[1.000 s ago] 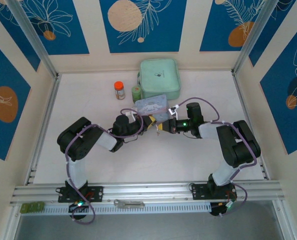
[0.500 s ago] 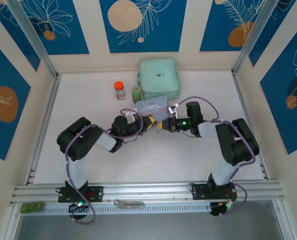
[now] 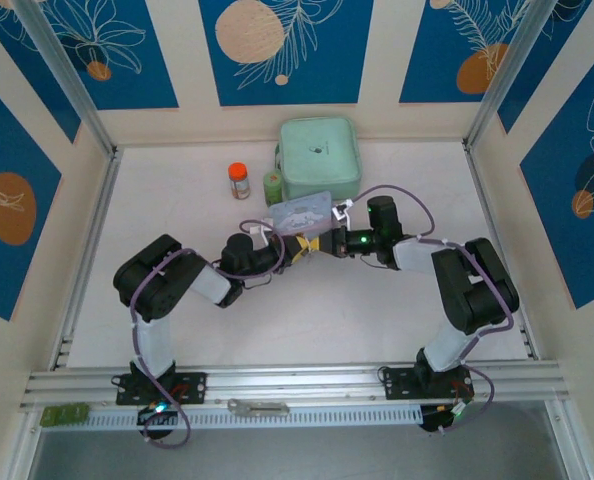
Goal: Unlock the padlock with the key
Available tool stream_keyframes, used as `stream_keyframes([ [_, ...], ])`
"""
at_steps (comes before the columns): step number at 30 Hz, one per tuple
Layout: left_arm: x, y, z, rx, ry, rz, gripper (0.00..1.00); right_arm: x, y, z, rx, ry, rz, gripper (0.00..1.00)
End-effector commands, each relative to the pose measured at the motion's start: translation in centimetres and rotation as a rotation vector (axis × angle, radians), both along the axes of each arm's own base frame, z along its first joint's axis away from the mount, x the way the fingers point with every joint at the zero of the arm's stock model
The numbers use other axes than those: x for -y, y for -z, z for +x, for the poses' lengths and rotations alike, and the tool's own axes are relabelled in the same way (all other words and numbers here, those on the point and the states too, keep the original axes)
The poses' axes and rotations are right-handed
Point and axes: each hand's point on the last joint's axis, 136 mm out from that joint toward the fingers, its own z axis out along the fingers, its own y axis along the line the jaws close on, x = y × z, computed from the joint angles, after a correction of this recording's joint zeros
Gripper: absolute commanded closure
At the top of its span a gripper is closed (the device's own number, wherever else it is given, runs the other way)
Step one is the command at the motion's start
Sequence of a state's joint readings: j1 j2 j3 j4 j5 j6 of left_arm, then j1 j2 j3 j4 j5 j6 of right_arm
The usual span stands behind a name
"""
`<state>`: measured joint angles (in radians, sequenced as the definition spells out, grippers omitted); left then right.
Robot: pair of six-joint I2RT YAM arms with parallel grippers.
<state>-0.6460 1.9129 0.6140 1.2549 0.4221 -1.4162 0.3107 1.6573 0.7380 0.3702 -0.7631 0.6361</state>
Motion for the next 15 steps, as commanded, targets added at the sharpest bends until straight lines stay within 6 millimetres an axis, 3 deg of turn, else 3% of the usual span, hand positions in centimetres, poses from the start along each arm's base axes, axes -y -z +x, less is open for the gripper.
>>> stream_keyframes([
  [1,0.1,-2.9,0.4,0.097,0.000,-0.064,1.00,0.6,0.1,-1.5,-0.002,0.000,-0.033,1.00],
  [8,-0.2,-3.6,1.5,0.116,0.004,-0.064,1.00,1.4,0.2,-3.0,-0.008,-0.019,-0.058,1.00],
  [15,0.1,-4.2,1.4,0.135,0.025,-0.060,1.00,1.1,0.8,-2.8,-0.031,-0.030,-0.027,1.00],
])
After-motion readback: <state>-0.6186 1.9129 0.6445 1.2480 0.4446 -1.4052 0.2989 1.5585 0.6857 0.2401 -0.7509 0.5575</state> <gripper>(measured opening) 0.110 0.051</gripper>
